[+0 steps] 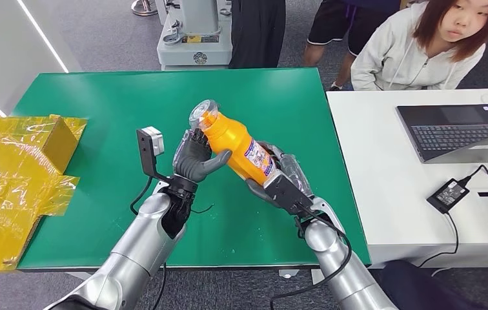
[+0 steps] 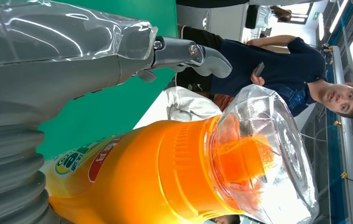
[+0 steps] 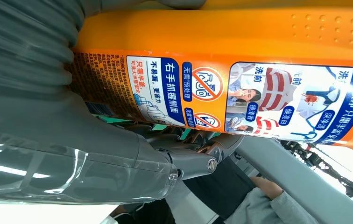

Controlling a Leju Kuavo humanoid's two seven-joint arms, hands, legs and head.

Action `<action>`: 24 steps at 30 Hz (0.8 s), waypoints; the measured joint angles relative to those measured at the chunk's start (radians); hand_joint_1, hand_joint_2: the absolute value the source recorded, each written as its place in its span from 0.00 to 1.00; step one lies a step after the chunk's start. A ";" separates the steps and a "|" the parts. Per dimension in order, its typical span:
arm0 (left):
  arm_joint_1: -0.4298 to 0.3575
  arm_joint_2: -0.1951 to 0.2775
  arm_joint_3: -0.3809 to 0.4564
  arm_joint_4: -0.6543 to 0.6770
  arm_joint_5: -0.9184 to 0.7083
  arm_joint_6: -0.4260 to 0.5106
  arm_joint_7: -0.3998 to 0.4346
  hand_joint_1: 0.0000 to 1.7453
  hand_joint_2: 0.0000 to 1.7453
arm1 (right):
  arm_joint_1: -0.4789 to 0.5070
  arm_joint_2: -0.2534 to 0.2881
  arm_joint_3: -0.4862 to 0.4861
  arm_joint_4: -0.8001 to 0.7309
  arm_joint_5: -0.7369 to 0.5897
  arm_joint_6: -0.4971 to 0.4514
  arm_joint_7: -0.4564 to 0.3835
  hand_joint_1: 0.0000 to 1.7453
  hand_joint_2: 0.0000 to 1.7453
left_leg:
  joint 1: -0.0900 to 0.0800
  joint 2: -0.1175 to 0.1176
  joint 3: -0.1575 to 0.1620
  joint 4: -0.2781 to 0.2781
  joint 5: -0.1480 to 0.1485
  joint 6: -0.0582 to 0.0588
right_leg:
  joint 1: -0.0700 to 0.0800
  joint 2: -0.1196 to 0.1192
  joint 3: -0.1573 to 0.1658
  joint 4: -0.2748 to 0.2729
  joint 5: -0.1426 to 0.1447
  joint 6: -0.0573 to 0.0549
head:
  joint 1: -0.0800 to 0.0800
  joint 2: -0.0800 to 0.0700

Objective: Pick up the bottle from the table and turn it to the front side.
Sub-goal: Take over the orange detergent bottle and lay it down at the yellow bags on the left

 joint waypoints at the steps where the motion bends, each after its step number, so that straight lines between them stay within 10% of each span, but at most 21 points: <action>1: 0.000 0.000 0.000 0.000 0.000 0.000 0.000 0.00 1.00 | 0.000 0.000 0.000 0.000 0.000 0.000 0.000 1.00 1.00 | 0.000 0.000 0.000 0.000 0.000 0.000 | 0.000 0.000 0.000 0.000 0.000 0.000 | 0.000 0.000; 12: 0.000 0.000 0.000 0.000 0.001 0.001 0.000 0.00 1.00 | 0.000 0.000 0.000 0.000 0.000 0.000 0.000 1.00 1.00 | 0.000 0.000 0.000 0.000 0.000 0.000 | 0.000 0.000 0.000 0.000 0.000 0.000 | 0.000 0.000; 16: 0.000 -0.001 0.000 0.000 0.004 -0.009 0.003 1.00 1.00 | 0.000 0.000 -0.001 0.000 -0.001 -0.006 0.002 1.00 1.00 | 0.000 0.000 0.000 0.000 0.000 0.000 | 0.000 0.000 0.000 0.000 0.000 0.000 | 0.000 0.000; 24: -0.003 -0.043 0.000 0.005 0.041 -0.134 0.040 1.00 1.00 | 0.006 -0.001 -0.071 0.008 -0.009 -0.070 -0.017 1.00 1.00 | 0.000 0.001 -0.001 0.000 0.000 0.000 | 0.000 0.001 0.000 0.000 0.000 0.000 | 0.000 0.000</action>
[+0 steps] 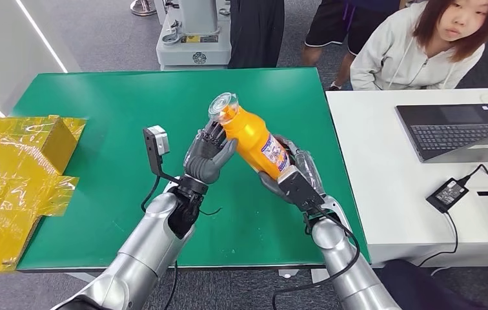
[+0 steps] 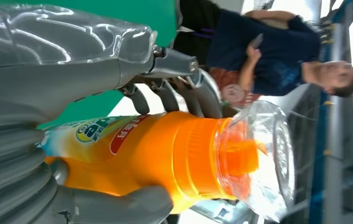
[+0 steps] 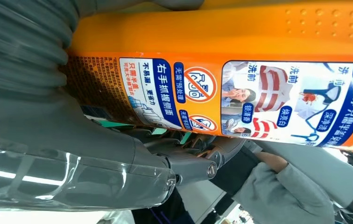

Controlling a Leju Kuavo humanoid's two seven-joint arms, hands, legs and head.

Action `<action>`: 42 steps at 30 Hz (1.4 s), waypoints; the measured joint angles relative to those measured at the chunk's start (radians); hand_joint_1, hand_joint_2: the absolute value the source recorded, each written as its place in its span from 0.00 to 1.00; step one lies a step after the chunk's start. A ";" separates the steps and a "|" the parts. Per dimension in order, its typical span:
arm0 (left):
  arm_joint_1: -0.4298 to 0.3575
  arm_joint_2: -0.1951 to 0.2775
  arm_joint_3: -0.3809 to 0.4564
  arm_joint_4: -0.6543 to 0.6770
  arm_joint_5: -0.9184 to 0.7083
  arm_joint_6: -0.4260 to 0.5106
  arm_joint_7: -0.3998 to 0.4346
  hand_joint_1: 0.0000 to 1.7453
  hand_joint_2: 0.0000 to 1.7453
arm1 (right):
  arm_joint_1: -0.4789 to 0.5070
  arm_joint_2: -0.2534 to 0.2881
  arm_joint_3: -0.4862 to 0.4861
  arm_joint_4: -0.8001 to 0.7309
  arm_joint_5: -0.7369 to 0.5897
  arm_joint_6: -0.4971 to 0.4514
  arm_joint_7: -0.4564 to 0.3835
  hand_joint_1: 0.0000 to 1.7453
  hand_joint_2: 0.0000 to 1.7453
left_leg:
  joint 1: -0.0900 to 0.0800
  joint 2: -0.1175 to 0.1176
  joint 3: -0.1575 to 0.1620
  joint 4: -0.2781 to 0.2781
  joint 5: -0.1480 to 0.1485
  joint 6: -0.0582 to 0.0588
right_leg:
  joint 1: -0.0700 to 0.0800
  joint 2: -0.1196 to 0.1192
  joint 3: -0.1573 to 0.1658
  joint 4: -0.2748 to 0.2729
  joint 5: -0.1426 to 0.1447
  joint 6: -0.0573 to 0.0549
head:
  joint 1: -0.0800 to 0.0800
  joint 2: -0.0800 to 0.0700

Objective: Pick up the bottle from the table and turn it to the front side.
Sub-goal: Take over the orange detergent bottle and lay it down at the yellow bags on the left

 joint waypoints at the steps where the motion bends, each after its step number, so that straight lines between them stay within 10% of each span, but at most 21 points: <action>1: -0.001 -0.001 0.000 0.001 0.000 0.001 -0.001 0.81 1.00 | 0.002 0.000 -0.004 0.000 0.002 0.002 -0.002 1.00 1.00 | 0.000 0.000 0.000 0.000 0.000 0.000 | 0.000 0.000 0.000 0.000 0.000 0.000 | 0.000 0.000; 4: -0.002 -0.002 0.000 0.001 0.001 0.002 -0.003 0.06 1.00 | 0.003 0.000 -0.011 0.000 0.005 0.004 -0.002 1.00 1.00 | 0.000 0.000 0.000 0.000 0.000 0.000 | 0.000 -0.001 0.000 0.000 0.000 0.000 | 0.000 0.000; 5: -0.002 -0.002 0.000 0.001 0.001 0.001 -0.003 0.00 1.00 | 0.002 0.000 -0.014 0.000 0.005 0.004 0.000 1.00 1.00 | 0.000 0.000 0.000 0.000 0.000 0.000 | 0.000 -0.001 0.000 0.000 0.000 0.000 | 0.000 0.000; 42: 0.013 0.001 0.000 0.001 -0.024 0.048 -0.008 0.00 1.00 | -0.030 0.015 -0.047 0.035 0.006 0.050 -0.019 1.00 1.00 | 0.000 -0.001 0.000 0.000 0.000 0.000 | 0.000 -0.001 0.000 0.000 0.000 0.000 | 0.000 0.000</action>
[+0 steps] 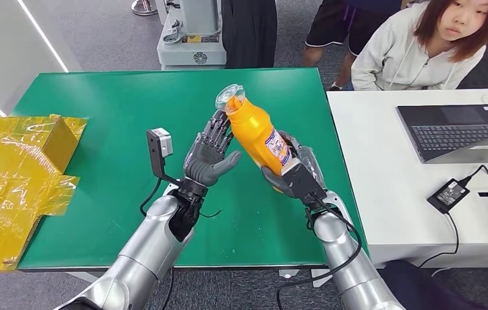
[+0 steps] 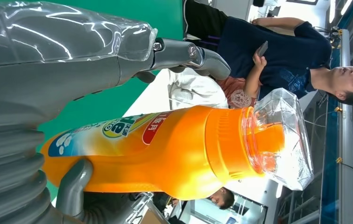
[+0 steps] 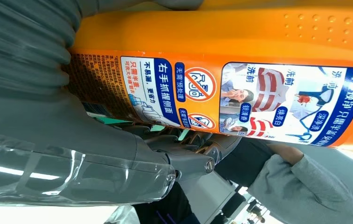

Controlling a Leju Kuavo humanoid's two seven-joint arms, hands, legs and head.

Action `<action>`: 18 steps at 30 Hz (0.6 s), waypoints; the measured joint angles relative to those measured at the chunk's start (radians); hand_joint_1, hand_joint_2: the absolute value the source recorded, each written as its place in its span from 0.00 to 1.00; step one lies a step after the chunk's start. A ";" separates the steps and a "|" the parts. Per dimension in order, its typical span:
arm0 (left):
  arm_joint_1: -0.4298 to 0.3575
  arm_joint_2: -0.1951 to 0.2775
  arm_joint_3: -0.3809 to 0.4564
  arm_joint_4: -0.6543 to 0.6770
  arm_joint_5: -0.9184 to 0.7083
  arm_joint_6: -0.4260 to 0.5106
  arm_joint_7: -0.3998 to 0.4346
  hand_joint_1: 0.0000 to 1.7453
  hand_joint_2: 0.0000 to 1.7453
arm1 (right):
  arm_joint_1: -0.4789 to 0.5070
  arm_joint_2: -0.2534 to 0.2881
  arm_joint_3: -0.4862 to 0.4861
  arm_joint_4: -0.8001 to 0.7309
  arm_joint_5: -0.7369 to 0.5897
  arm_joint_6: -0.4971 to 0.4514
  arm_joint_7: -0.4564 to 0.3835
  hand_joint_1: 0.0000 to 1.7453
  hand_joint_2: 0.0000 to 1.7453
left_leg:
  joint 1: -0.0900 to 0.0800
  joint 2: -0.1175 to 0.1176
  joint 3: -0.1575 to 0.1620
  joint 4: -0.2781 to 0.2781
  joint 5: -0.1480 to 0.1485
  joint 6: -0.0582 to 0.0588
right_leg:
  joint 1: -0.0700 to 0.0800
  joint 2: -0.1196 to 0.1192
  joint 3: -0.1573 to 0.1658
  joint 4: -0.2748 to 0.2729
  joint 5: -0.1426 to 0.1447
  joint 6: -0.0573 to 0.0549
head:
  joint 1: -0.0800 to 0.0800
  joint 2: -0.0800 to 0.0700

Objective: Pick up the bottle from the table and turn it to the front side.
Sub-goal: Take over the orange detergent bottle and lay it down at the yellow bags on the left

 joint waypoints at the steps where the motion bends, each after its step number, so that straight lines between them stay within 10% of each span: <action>1: 0.000 0.000 0.000 0.000 0.000 0.000 0.000 0.00 1.00 | 0.000 0.000 0.000 0.001 0.000 0.000 0.000 1.00 1.00 | 0.000 0.000 0.000 0.000 0.000 0.000 | 0.000 0.000 0.000 0.000 0.000 0.000 | 0.000 0.000; 18: -0.002 -0.006 0.000 0.000 0.003 0.000 0.002 0.00 1.00 | -0.010 0.021 0.004 0.003 0.000 0.001 0.007 1.00 1.00 | 0.000 0.000 0.000 0.000 0.000 0.000 | 0.000 0.000 0.000 0.000 0.000 0.000 | 0.000 0.000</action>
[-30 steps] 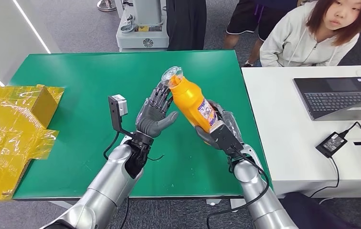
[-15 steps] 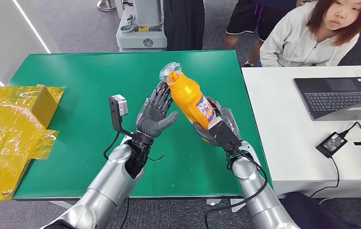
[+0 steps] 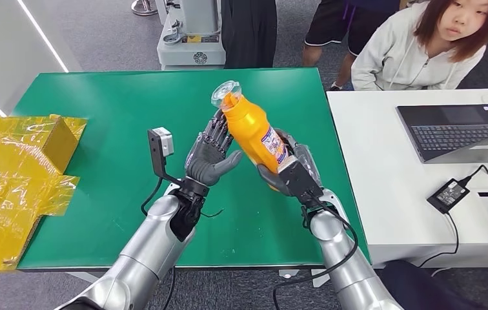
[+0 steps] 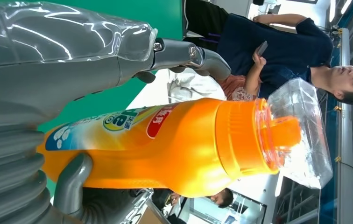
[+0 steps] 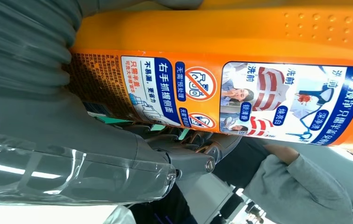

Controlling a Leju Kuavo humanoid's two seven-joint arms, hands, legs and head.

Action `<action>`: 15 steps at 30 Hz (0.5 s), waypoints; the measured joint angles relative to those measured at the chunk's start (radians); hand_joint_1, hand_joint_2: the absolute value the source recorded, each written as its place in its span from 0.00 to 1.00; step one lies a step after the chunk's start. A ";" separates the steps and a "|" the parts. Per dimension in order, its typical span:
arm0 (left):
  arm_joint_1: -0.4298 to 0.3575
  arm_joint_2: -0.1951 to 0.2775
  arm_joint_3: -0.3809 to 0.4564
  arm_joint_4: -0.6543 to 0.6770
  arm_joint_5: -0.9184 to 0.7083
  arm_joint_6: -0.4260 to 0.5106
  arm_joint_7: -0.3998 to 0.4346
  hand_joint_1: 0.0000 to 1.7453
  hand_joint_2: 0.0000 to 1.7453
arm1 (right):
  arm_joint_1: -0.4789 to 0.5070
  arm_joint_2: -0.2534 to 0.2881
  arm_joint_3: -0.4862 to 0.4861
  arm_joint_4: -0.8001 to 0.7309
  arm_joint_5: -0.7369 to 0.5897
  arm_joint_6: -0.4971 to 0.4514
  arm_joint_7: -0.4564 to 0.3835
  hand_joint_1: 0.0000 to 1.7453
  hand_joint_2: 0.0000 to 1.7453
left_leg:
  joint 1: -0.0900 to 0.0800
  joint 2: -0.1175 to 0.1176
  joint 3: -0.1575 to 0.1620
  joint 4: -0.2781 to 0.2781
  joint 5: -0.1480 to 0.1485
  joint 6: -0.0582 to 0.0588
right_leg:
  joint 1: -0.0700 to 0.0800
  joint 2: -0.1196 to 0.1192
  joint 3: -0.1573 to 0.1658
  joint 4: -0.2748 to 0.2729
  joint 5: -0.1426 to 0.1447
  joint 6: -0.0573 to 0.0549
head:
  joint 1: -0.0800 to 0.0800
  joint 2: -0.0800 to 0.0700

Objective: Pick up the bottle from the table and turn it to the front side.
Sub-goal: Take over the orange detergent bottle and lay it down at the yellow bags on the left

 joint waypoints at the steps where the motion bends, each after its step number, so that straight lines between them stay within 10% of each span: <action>1: 0.000 -0.001 0.000 0.000 0.000 0.000 0.000 0.00 1.00 | 0.000 0.001 0.002 0.000 0.000 0.000 0.001 1.00 1.00 | 0.000 0.000 0.000 0.000 0.000 0.000 | 0.000 0.000 0.000 0.000 0.000 0.000 | 0.000 0.000; 15: -0.001 -0.002 0.000 0.000 0.000 0.001 0.001 0.00 1.00 | 0.000 0.004 0.008 -0.001 0.000 0.000 0.008 1.00 1.00 | 0.000 0.000 0.000 0.000 0.000 0.000 | 0.000 0.000 0.000 0.000 0.000 0.000 | 0.000 0.000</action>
